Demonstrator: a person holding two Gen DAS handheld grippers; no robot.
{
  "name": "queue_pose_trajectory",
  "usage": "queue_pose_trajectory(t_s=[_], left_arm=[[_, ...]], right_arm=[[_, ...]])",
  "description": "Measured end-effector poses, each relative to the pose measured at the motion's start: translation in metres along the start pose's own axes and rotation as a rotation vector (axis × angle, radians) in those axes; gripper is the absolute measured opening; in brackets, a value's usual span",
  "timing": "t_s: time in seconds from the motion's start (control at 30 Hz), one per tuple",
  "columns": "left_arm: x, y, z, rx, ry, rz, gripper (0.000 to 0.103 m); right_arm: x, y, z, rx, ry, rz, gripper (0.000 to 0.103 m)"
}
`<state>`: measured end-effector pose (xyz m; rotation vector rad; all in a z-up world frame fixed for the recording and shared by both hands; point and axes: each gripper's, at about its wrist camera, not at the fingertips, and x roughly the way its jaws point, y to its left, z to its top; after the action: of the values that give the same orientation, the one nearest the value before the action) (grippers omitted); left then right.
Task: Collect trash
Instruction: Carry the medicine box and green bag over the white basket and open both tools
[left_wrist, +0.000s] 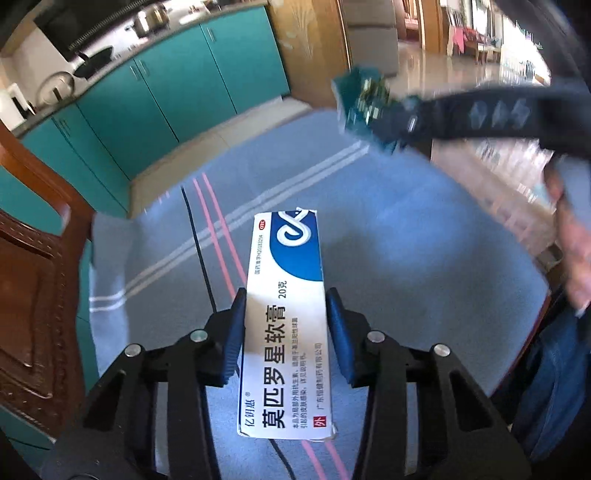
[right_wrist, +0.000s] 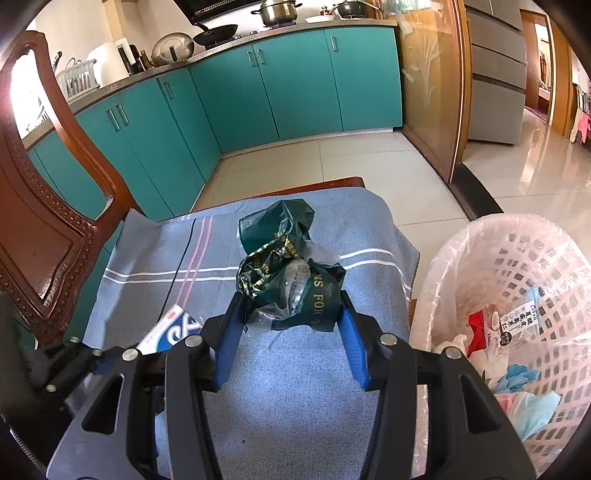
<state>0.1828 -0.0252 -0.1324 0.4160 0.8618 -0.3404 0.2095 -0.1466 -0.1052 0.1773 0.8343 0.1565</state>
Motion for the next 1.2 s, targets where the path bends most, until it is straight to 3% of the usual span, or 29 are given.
queue_pose_trajectory(t_s=[0.3, 0.6, 0.77, 1.07, 1.2], left_arm=[[-0.021, -0.02, 0.042, -0.036, -0.123, 0.007, 0.043], [-0.02, -0.07, 0.076, -0.111, -0.212, -0.16, 0.043], [-0.013, -0.106, 0.091, -0.149, -0.255, -0.212, 0.043], [-0.002, -0.173, 0.104, -0.086, -0.23, -0.264, 0.046], [0.008, -0.194, 0.104, -0.028, -0.21, -0.235, 0.046]], right_arm=[[-0.032, -0.024, 0.001, 0.027, -0.078, -0.051, 0.05], [-0.096, -0.102, -0.011, 0.143, -0.172, -0.196, 0.05], [-0.115, -0.144, -0.028, 0.206, -0.181, -0.274, 0.05], [-0.133, -0.186, -0.05, 0.271, -0.178, -0.325, 0.05], [-0.136, -0.189, -0.054, 0.27, -0.176, -0.327, 0.05]])
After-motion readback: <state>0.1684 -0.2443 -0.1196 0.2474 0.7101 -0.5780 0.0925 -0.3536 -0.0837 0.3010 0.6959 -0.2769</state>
